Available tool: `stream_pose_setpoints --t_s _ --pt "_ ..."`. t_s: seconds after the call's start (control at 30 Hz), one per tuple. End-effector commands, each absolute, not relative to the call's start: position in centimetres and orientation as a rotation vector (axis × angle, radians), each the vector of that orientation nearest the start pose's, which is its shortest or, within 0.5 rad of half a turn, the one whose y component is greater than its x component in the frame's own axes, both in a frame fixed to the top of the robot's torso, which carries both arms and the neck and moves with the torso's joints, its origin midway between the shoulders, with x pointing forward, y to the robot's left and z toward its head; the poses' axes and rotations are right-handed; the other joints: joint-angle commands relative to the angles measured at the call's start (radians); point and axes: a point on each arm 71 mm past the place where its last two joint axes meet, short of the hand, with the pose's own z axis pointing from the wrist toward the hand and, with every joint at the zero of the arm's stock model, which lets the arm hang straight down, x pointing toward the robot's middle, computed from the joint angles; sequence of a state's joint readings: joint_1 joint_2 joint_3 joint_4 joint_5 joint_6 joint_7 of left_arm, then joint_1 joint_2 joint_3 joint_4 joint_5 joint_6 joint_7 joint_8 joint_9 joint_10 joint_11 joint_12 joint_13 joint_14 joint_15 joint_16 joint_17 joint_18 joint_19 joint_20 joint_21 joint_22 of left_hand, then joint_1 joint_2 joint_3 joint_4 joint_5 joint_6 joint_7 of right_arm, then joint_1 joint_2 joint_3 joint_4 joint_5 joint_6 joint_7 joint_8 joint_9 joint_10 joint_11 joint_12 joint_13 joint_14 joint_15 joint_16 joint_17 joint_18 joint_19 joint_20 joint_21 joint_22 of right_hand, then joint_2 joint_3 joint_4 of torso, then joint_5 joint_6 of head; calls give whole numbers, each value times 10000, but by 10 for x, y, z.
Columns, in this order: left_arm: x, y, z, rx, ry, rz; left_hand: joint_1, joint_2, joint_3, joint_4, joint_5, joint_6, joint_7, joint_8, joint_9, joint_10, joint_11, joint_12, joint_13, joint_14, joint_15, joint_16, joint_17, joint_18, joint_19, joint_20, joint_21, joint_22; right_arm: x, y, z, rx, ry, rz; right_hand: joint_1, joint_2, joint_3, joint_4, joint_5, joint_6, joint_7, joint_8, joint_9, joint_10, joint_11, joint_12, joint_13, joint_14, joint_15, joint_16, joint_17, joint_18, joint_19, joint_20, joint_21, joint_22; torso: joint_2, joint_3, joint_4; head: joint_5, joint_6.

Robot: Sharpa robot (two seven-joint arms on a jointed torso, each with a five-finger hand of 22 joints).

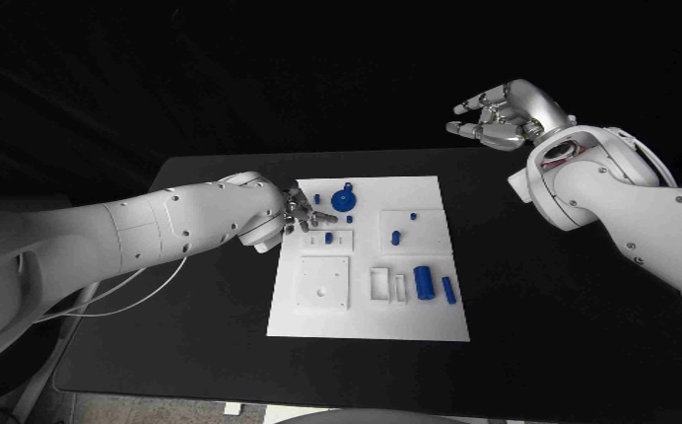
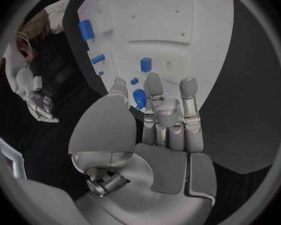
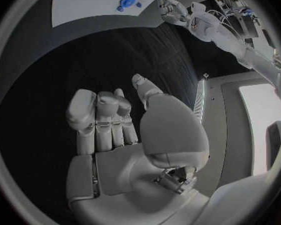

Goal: Assemble the parts on the task board

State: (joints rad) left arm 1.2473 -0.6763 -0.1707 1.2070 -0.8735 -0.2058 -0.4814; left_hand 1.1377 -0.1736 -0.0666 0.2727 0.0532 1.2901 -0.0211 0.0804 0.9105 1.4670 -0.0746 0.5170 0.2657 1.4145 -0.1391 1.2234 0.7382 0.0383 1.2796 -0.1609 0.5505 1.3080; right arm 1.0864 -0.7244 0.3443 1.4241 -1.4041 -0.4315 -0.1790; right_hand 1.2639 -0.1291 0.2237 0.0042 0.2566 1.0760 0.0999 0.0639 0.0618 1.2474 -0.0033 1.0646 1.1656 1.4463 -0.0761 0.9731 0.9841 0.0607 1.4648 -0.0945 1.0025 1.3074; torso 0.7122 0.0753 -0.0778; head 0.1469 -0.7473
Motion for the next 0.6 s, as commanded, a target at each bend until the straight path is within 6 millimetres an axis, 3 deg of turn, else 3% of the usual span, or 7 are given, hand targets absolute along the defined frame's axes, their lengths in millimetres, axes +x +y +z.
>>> stream_pose_setpoints --t_s 0.03,0.1,0.2,0.3,0.47,0.53,0.6 --pt "537 242 -237 -6453 21058 -4020 5 215 96 -116 321 -167 46 -76 -2 353 86 -95 13 -75 28 -58 -72 -159 -24 60 -92 69 530 -199 -103 2172 13551 7304 -14 -5 -43 28 55 -9 5 -22 6 -22 11 -37 -11 -11 28 -45 5 122 288 33 -29 1310 -4 10 13 19 61" --pt "544 246 -227 -6478 21008 -4061 -74 436 47 -510 687 -398 121 -73 -377 354 123 -170 57 -110 68 -62 -136 -136 -19 93 -161 103 530 -199 -104 2179 13558 7300 -14 -5 -43 28 55 -9 5 -22 6 -22 11 -37 -11 -11 28 -45 5 122 288 33 -29 1310 4 19 6 30 94" --pt "554 252 -215 -6478 20990 -4047 -89 779 -71 -1111 1198 -900 307 -117 -1816 329 176 -251 116 -138 133 -54 -211 -91 3 149 -252 131 530 -199 -104 2213 13574 7308 -14 -5 -43 28 55 -9 5 -22 6 -22 11 -37 -11 -11 28 -45 5 122 288 33 -29 1310 4 31 -22 64 133" --pt "564 256 -209 -6452 21029 -3930 -156 1194 -267 -1546 1351 -988 376 -122 -2739 328 221 -270 154 -140 140 -20 -211 -69 27 172 -281 147 531 -199 -104 2236 13589 7312 -14 -5 -43 28 55 -9 5 -22 6 -22 11 -37 -11 -11 28 -45 5 122 288 33 -29 1310 10 32 -42 93 183" --pt "578 258 -206 -6209 21236 -3641 -167 1682 -694 -2136 1772 -1063 427 -38 -3524 307 224 -288 205 -180 184 -3 -245 -54 8 202 -314 154 530 -199 -104 2235 13601 7339 -14 -5 -43 28 55 -9 5 -22 6 -22 11 -37 -11 -11 28 -45 5 122 288 33 -29 1310 37 41 -65 111 260" --pt "583 256 -205 -5945 21336 -3523 -166 1717 -712 -2168 1852 -1144 445 -90 -3586 278 241 -308 202 -179 167 -11 -273 -48 20 199 -307 156 530 -198 -103 2219 13606 7363 -5 -7 -50 54 81 -13 4 -23 5 -19 12 -34 -10 -10 27 -44 6 122 290 33 -29 1311 53 58 -80 122 280" --pt "588 255 -205 -5731 21373 -3413 23 1754 -725 -2343 3045 -1328 487 -115 -3679 132 247 -399 171 -284 201 -153 -474 -54 -38 221 -362 137 529 -198 -103 2205 13612 7378 -5 -7 -50 54 81 -13 4 -23 5 -19 12 -34 -10 -10 27 -44 6 122 290 33 -29 1311 85 76 -90 149 328"
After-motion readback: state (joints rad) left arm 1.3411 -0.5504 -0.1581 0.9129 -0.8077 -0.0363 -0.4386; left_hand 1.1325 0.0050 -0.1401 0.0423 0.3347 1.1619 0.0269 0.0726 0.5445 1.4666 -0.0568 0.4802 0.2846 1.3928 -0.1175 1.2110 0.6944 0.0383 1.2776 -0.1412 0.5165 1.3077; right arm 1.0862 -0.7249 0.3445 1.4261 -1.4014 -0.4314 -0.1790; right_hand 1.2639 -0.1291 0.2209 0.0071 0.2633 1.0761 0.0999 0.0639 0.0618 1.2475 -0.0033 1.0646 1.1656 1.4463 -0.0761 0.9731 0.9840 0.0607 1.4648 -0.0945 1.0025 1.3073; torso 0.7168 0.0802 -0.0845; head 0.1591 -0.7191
